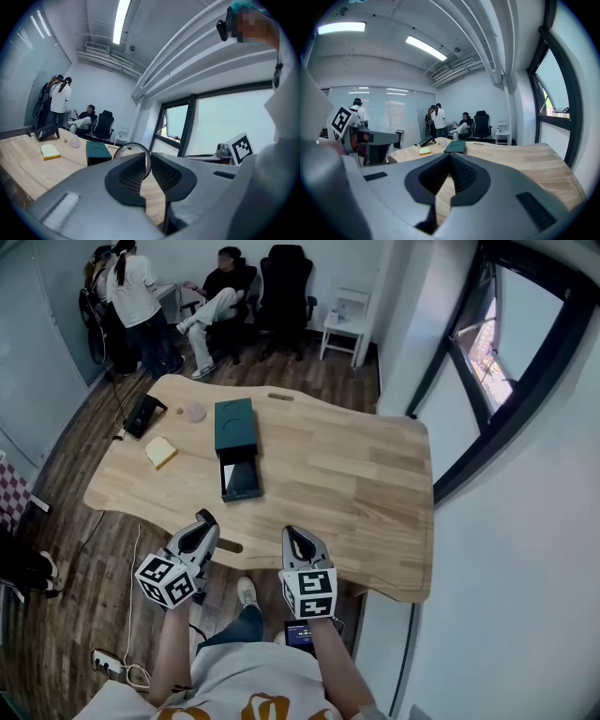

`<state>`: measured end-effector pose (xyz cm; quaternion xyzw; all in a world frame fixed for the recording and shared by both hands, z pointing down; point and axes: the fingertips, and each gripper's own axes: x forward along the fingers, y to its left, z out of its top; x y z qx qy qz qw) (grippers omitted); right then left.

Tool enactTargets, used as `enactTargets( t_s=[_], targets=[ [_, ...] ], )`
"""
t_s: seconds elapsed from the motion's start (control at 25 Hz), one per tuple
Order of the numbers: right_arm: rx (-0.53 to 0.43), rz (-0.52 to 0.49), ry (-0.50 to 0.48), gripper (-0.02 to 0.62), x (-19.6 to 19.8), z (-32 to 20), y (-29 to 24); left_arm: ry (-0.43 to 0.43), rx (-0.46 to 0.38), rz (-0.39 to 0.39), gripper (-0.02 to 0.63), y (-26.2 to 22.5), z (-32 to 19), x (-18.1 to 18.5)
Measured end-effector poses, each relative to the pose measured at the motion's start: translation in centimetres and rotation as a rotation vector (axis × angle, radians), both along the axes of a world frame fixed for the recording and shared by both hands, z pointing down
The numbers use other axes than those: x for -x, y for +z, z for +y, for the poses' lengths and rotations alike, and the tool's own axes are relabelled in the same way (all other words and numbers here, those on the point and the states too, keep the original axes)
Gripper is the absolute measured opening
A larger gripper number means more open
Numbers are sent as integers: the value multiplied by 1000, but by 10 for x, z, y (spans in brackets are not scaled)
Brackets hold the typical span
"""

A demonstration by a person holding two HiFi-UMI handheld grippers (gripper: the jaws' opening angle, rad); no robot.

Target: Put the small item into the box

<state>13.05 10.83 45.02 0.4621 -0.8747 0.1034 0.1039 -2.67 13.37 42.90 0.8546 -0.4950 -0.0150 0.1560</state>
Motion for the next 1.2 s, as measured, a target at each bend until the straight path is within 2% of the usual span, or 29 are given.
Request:
enactTargets(
  t_s=[0.48,0.68,0.92,1.2],
  targets=[
    [43,34,70,4,48,-137,12,76,59,23,40,22,-150,48],
    [71,46,97,5,72,-181,25,111,87,28,40,35,-198,71],
    [89,72,119,4,98,-211,39,148,113,28,40,53,-234,94],
    [113,93,151,4,100,-218,49,193,130,31,40,63,-253,94]
  ],
)
